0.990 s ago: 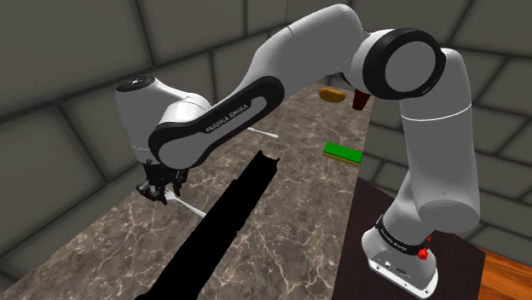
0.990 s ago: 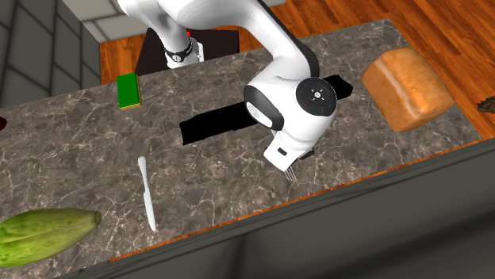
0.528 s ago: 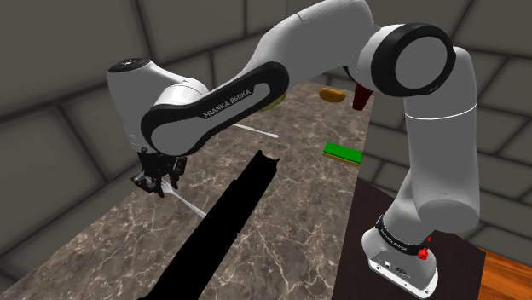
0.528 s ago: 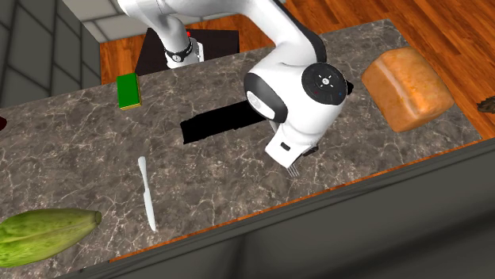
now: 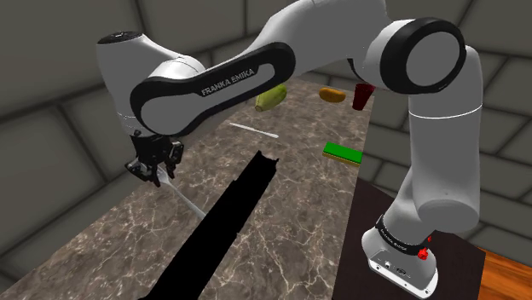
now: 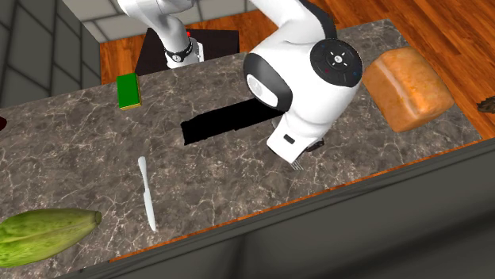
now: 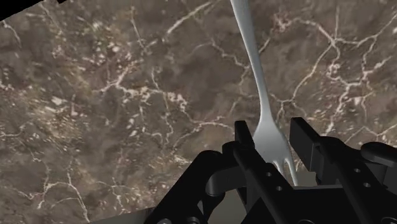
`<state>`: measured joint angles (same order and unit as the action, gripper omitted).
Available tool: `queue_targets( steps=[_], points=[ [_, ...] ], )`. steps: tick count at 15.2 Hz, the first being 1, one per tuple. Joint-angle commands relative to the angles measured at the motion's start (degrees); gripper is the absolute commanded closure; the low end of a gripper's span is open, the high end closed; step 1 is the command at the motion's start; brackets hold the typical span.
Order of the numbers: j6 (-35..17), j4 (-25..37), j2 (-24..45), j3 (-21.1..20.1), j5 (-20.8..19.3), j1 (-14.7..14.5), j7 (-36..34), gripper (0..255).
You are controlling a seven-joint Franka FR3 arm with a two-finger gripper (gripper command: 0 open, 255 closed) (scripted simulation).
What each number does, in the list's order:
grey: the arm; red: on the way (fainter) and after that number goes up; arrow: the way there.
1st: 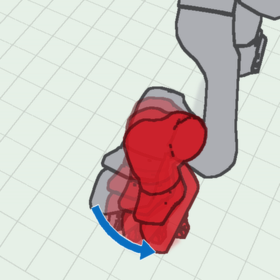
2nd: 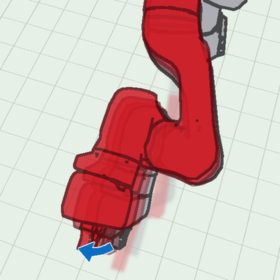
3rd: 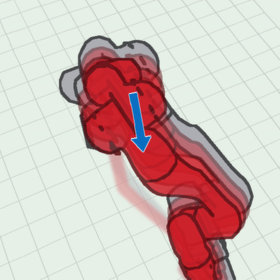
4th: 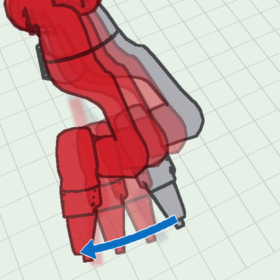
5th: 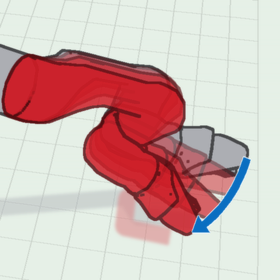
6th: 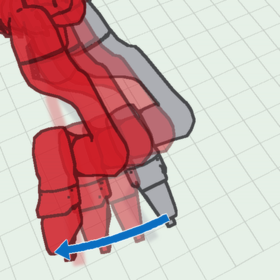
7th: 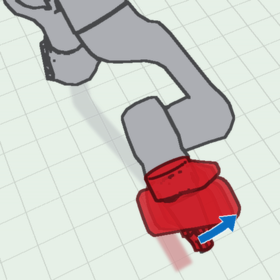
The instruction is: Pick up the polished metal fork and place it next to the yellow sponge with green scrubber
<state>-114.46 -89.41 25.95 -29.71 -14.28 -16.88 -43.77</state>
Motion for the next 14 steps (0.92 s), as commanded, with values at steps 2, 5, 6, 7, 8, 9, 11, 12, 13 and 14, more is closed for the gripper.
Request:
queue_targets(
  steps=[2,5,6,7,8,9,11,12,13,14],
  points=[
    [0.22,-1.91,-2.40,-0.33,1.16,1.45,1.19,255],
    [-2.62,-9.84,-8.26,-0.64,4.06,5.68,4.84,255],
    [-3.44,-12.25,-10.14,-0.63,5.08,6.97,6.21,255],
    [-4.20,-14.56,-11.98,-0.57,6.12,8.20,7.64,255],
    [-4.89,-16.77,-13.79,-0.45,7.18,9.37,9.14,255],
    [-5.53,-18.89,-15.56,-0.28,8.25,10.48,10.69,255],
    [-6.63,-22.88,-19.00,0.29,10.37,12.48,13.94,255],
    [-7.09,-24.75,-20.65,0.68,11.41,13.37,15.62,255],
    [-7.50,-26.54,-22.27,1.11,12.41,14.22,17.32,255],
    [-7.86,-28.26,-23.83,1.62,13.38,14.99,19.04,255]
  ],
)
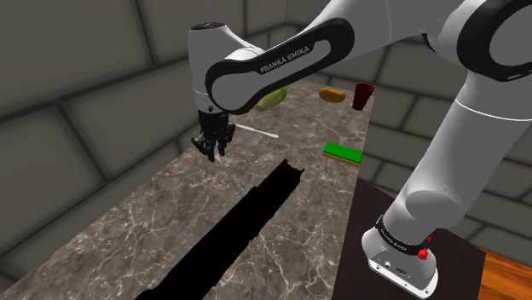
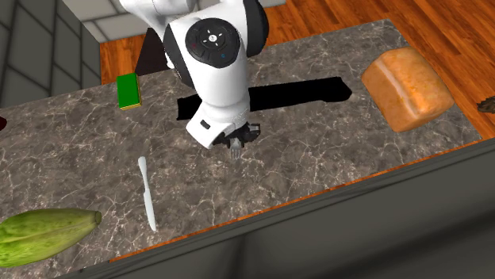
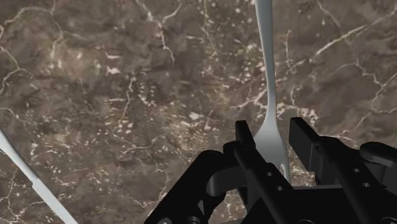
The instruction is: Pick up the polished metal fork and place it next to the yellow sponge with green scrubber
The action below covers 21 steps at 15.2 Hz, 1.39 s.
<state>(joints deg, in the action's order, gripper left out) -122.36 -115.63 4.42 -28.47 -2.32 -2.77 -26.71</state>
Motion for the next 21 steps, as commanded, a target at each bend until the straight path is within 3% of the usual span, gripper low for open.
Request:
queue_targets(
  steps=[1,10,21],
  points=[
    [-0.28,-3.68,-3.82,0.92,2.33,1.64,3.71,255],
    [-1.46,-15.47,-14.89,8.06,7.75,6.56,18.92,255],
    [-1.09,-22.82,-21.84,18.89,7.68,12.57,35.84,255]
  ],
)
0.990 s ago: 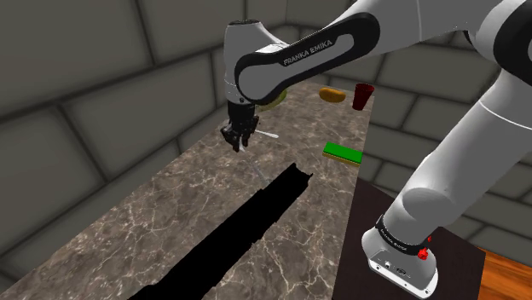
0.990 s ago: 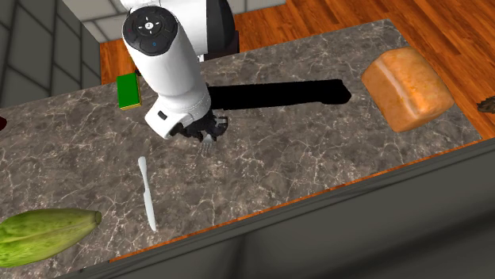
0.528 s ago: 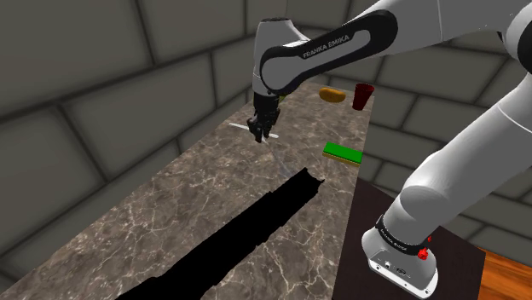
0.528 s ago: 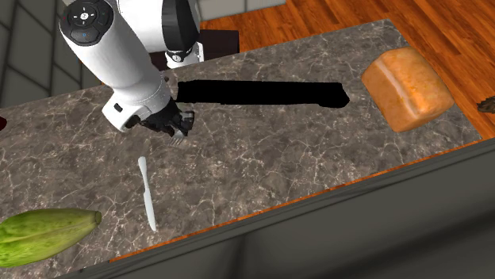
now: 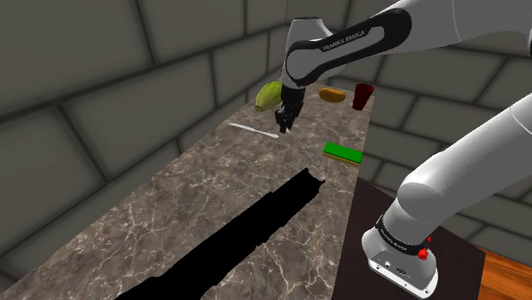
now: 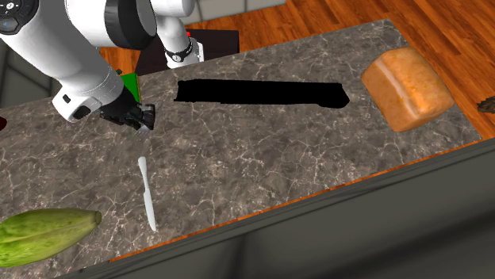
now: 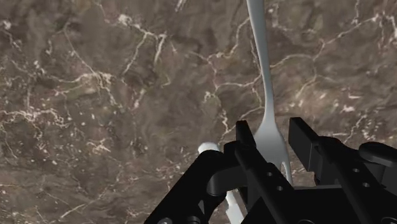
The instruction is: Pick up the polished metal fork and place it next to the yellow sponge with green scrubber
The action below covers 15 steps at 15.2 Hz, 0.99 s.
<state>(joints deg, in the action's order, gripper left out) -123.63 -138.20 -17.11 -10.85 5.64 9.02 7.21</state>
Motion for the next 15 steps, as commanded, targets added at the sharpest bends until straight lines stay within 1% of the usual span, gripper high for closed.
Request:
queue_targets(
  steps=[1,6,11,15],
  points=[
    [0.24,-0.53,-0.56,2.28,-0.52,1.40,3.41,255],
    [0.53,-0.89,-0.85,7.35,-1.99,4.61,10.69,255],
    [0.81,0.36,0.40,12.12,-3.42,7.73,17.61,255],
    [-2.51,-1.55,1.81,12.14,-3.30,7.69,17.78,255]
  ],
)
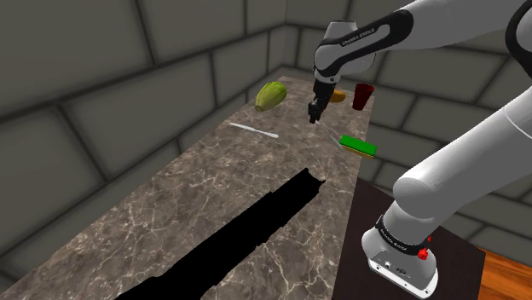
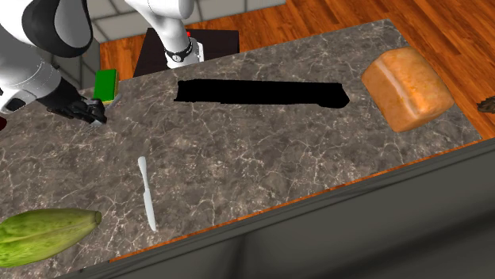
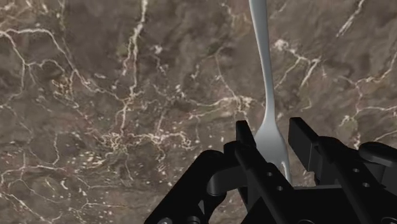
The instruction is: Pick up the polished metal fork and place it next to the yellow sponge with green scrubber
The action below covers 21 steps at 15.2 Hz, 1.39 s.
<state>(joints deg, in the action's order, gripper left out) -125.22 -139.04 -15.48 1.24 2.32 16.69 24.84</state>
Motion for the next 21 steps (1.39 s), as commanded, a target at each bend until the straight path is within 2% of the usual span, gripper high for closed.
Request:
queue_targets(
  steps=[1,12,20,21],
  points=[
    [-1.76,-1.17,0.57,0.06,0.05,0.01,0.19,255],
    [-10.89,-5.19,5.70,0.12,0.56,-0.13,0.78,255],
    [-10.88,-5.18,5.70,0.12,0.56,-0.13,0.78,255],
    [-10.88,-5.18,5.70,0.12,0.56,-0.13,0.78,0]
  ],
)
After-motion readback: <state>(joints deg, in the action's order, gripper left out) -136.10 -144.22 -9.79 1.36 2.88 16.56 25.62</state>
